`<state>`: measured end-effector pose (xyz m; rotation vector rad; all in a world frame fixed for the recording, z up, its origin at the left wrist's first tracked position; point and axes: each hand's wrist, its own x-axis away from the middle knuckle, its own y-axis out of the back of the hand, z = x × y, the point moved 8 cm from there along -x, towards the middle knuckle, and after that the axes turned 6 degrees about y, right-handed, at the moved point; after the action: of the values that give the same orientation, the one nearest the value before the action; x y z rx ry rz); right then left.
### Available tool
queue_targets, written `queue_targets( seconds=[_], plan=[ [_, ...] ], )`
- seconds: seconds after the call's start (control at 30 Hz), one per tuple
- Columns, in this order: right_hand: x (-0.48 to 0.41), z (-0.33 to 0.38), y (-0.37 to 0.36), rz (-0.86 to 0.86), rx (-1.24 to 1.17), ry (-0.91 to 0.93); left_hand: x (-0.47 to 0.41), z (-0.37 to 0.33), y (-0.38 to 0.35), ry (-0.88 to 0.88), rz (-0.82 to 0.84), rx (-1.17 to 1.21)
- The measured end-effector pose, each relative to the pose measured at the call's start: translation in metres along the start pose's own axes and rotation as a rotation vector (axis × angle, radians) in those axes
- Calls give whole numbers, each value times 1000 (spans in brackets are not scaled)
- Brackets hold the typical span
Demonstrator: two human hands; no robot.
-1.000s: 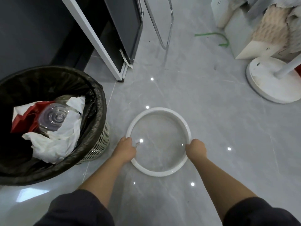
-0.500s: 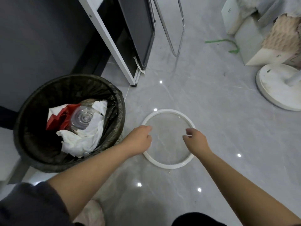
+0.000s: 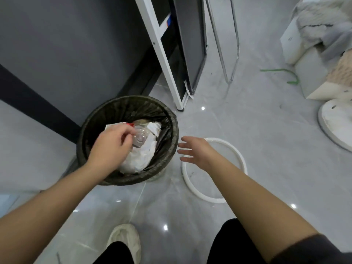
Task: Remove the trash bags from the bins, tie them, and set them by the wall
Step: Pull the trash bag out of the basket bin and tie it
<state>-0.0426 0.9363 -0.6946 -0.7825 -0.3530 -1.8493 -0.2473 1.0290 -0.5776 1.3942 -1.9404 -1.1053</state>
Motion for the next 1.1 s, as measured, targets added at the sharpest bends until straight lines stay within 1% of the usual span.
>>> queue_targets(
  seconds=[0.07,0.1,0.17,0.23,0.3,0.37,0.4,0.47,0.57,0.63,0.8,0.93,1.1],
  plan=[
    [-2,-11,-7,20,-55,-52,-1,31,23,4,-179,-89],
    [-2,-16,-13,37,-64,-70,1,57,32,83,-245,-69],
    [-1,-22,-21,60,-85,-94,12,112,38,357,-306,89],
    [-2,-23,-26,71,-145,-106,24,156,25,633,-256,291],
    [-3,-24,-28,60,-221,-126,34,178,6,854,-151,491],
    [-4,-26,-29,43,-253,-150,44,183,-14,1023,-28,709],
    [-4,-28,-30,31,-245,-159,48,180,-24,1065,38,807],
    [-7,-32,-31,2,-200,-167,52,172,-34,1084,107,904],
    [-12,-33,-34,-41,-163,-139,49,170,-35,1082,71,1020],
    [-14,-32,-35,-61,-171,-114,50,174,-33,1085,38,1056],
    [-14,-33,-29,-128,-244,-85,62,185,-23,1154,-127,1009],
    [-13,-32,-28,-174,-320,-84,69,185,-26,1141,-120,1019],
    [-9,-33,-33,-167,-264,-116,72,181,-17,1152,-165,991]
  ],
)
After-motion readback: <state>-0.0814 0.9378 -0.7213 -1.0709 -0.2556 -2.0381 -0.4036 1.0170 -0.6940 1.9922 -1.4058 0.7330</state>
